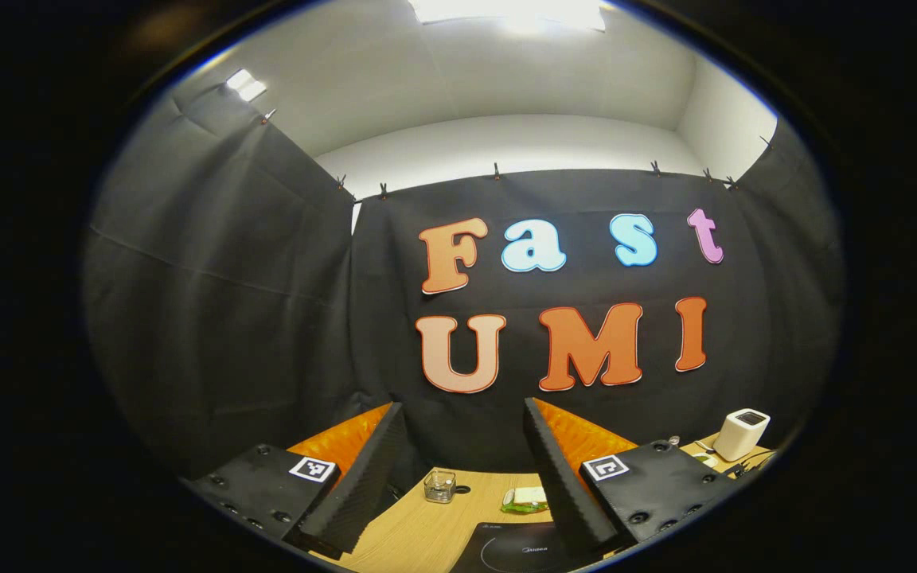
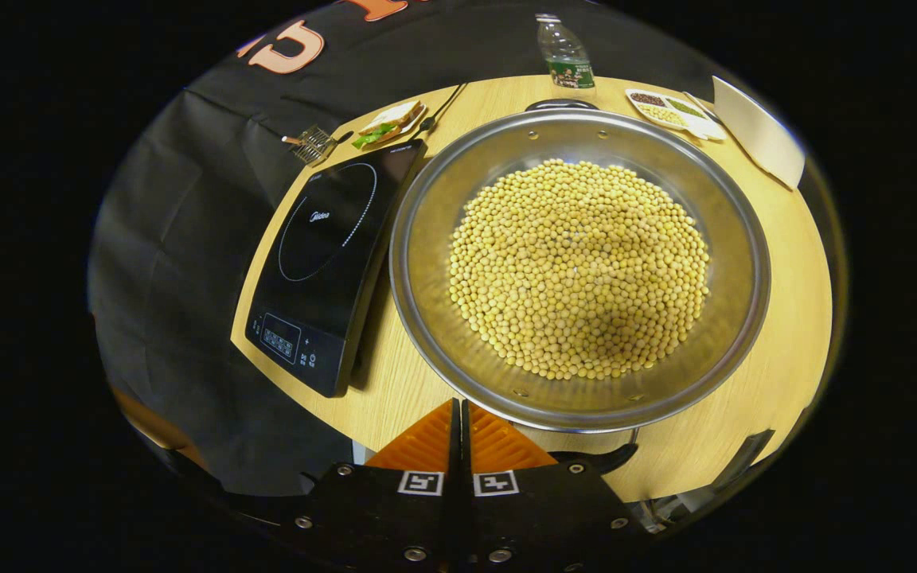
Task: First push the handle of the pot to place it horizontally, then grasp the pot with both hands and set it on the induction cooktop.
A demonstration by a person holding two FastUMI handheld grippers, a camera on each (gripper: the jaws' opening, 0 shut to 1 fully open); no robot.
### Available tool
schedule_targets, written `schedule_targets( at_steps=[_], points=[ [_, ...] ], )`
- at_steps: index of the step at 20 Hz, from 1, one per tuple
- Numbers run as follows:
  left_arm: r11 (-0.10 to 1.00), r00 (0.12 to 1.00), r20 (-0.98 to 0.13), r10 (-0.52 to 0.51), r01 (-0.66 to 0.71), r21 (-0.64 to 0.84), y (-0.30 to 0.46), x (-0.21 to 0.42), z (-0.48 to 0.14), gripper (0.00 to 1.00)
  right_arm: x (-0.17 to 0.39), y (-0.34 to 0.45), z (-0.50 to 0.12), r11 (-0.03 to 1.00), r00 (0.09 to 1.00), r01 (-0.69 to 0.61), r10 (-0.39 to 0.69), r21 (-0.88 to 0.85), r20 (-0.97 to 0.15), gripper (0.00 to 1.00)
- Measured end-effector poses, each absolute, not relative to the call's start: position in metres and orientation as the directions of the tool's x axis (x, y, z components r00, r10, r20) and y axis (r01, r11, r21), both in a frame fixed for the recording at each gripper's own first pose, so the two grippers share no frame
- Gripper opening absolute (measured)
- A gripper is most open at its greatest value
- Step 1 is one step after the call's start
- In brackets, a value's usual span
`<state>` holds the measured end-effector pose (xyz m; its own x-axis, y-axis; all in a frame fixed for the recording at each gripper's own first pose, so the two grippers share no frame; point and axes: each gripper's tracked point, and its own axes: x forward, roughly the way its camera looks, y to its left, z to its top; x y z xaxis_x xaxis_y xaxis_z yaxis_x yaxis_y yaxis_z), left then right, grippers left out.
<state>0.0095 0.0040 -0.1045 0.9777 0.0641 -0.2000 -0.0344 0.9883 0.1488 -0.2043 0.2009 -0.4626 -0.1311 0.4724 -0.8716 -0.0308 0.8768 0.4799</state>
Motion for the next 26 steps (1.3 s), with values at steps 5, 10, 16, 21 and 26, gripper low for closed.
schedule_targets(
  at_steps=[5, 10, 16, 21, 26],
  points=[
    [0.988, 0.978, -0.203, 0.050, -0.019, 0.150, -0.003, 0.007, -0.106, 0.97, -0.203, 0.177, -0.470, 0.897, -0.114, -0.009, 0.438, 0.442, -0.892, 0.00],
    [0.990, 0.975, -0.215, 0.049, -0.019, 0.140, -0.003, 0.009, -0.112, 0.97, -0.197, 0.149, -0.478, 0.921, -0.099, 0.005, 0.388, 0.389, -0.916, 0.00],
    [0.991, 0.972, -0.228, 0.050, -0.019, 0.136, -0.003, 0.010, -0.119, 0.97, -0.193, 0.129, -0.484, 0.936, -0.091, 0.016, 0.353, 0.353, -0.931, 0.00],
    [0.991, 0.969, -0.242, 0.051, -0.019, 0.132, -0.002, 0.010, -0.127, 0.98, -0.188, 0.111, -0.490, 0.947, -0.078, 0.030, 0.323, 0.321, -0.943, 0.00],
    [0.986, 0.968, -0.243, 0.056, -0.015, 0.169, 0.001, 0.008, -0.135, 0.97, -0.182, 0.088, -0.495, 0.959, -0.074, 0.048, 0.281, 0.278, -0.957, 0.00]
  ],
)
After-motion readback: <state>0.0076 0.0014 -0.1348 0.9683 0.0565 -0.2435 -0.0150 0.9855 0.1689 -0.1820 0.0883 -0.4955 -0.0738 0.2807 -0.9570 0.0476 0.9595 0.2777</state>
